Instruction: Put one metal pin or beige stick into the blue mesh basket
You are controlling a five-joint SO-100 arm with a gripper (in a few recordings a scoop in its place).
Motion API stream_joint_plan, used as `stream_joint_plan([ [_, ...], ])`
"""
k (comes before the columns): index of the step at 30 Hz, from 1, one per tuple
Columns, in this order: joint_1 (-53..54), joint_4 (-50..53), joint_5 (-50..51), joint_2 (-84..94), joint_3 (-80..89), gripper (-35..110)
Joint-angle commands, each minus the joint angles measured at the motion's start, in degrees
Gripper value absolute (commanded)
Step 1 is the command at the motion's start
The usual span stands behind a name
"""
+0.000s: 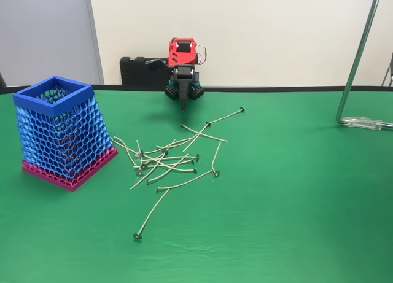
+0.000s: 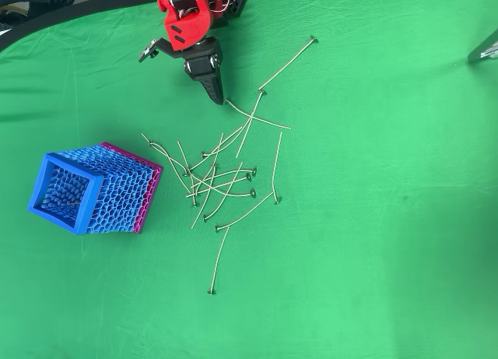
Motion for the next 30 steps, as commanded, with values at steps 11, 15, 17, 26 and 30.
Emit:
stream_joint_plan([
  [11,0.26,-0.35,-0.35,0.44,0.26,4],
  [15,0.26,-0.35,-0.26,0.44,0.26,2],
  [17,0.26,-0.35,-0.53,0.44,0.26,2],
  [26,-1.05,-0.35,-2.11,0.44,0.26,1],
  [30,-1.93,-0.26,-2.99,0.44,0.26,1],
])
